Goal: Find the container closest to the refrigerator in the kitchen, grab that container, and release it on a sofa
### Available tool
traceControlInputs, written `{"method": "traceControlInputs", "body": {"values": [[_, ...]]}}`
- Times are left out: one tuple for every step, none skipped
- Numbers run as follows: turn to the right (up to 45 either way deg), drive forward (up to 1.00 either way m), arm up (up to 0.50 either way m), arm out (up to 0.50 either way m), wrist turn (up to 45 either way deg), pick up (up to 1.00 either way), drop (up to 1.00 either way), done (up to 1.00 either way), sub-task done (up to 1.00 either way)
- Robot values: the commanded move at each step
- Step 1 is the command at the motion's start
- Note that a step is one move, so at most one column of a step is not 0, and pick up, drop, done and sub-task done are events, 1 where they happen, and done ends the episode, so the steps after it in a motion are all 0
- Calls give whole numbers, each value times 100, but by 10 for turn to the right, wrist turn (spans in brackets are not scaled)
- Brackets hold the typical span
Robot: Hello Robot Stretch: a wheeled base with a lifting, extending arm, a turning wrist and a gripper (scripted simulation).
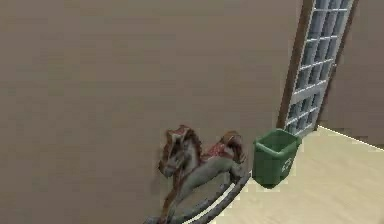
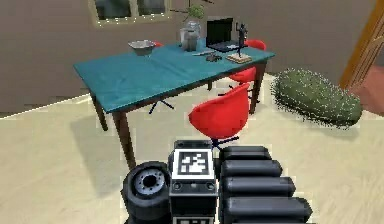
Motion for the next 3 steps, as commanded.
{"method": "traceControlInputs", "body": {"values": [[-450,0,0,0,0,0,0,0,0],[-300,0,0,0,0,0,0,0,0],[450,0,0,0,0,0,0,0,0]]}}
